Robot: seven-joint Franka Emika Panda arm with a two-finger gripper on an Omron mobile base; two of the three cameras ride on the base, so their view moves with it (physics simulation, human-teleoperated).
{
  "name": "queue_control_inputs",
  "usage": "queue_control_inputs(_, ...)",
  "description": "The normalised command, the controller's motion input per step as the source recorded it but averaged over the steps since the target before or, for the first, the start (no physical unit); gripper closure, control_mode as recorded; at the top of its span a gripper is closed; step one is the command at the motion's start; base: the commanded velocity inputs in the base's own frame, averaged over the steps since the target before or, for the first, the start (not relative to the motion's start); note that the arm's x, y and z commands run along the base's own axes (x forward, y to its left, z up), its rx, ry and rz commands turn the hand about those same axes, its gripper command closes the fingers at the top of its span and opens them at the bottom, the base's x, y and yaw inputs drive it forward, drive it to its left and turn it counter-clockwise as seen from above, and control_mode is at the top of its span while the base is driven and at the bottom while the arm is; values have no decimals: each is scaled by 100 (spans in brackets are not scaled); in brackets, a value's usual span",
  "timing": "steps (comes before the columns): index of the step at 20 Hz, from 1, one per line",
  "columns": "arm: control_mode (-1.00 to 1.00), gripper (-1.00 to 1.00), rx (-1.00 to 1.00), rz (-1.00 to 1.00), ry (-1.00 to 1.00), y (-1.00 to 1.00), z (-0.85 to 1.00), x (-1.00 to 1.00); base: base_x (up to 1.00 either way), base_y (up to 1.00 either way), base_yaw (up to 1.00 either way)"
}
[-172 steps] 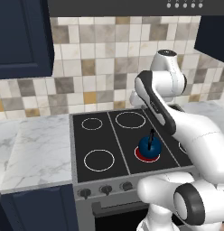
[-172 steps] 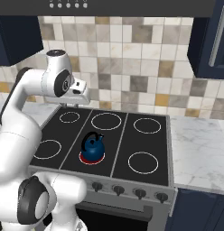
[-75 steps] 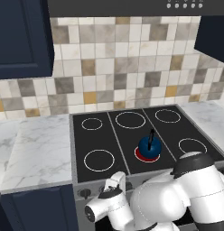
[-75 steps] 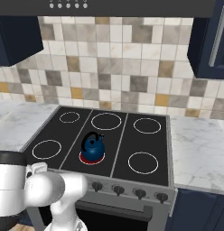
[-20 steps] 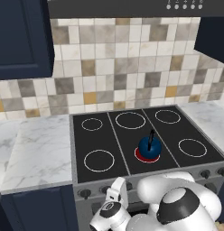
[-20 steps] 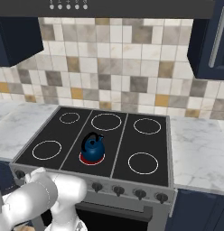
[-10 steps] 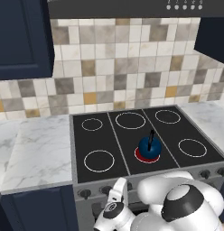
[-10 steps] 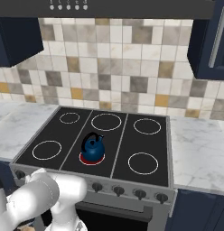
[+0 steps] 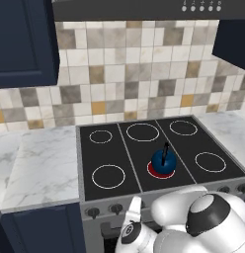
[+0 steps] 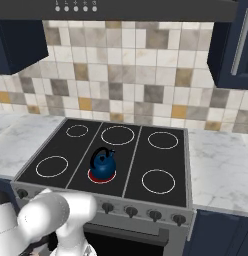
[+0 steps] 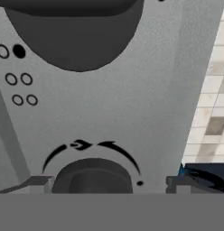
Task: Lower the heat of the kettle.
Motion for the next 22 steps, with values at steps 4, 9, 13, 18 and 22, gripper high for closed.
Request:
queue_control_inputs(4, -100, -100, -4, 13, -32, 0, -32, 17, 0, 0, 0)
queue_control_inputs(9, -100, 100, -2, 8, -17, 0, -13, 15, 0, 0, 0)
queue_control_inputs(13, -100, 100, 0, 1, -1, 0, 0, 4, 0, 0, 0)
queue_control_inputs(18, -100, 100, 0, 0, 0, -20, 0, 0, 0, 0, 0)
queue_control_inputs(22, -100, 100, 0, 0, -2, -34, 0, 0, 0, 0, 0)
